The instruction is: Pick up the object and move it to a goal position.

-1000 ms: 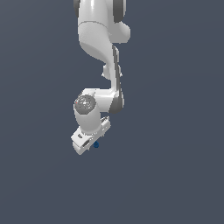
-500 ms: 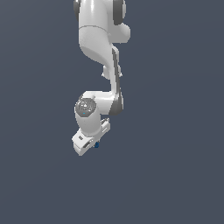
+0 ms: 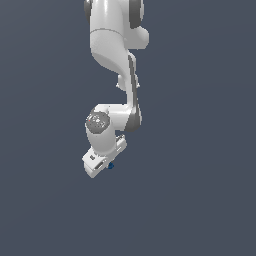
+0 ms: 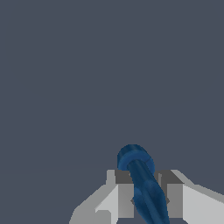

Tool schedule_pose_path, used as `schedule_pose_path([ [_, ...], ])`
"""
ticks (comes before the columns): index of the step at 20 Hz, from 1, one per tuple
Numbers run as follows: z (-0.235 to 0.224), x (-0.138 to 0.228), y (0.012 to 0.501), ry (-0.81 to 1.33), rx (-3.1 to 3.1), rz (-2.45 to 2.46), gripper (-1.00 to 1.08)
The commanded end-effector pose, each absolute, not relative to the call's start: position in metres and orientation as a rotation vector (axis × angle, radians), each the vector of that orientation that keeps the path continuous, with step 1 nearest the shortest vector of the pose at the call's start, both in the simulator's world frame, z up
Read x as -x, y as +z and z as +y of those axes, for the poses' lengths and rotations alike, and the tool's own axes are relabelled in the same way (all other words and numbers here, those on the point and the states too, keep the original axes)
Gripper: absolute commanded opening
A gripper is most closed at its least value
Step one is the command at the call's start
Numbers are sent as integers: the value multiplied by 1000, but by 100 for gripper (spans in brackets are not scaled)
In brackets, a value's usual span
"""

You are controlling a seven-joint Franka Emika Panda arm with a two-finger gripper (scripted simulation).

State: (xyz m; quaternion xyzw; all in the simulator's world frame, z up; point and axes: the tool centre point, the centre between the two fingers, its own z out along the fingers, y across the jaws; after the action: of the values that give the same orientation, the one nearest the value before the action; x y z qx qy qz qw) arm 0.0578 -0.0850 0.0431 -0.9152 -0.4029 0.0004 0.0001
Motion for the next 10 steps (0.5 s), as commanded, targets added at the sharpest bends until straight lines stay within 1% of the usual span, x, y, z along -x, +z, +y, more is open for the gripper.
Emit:
schedule_pose_path([
  [1,-81,-58,46,0,2875,-1267,-100],
  [6,-63,-54,61,0,2875,-1267,-100],
  [10,-37,-50,83,1,2875,-1267,-100],
])
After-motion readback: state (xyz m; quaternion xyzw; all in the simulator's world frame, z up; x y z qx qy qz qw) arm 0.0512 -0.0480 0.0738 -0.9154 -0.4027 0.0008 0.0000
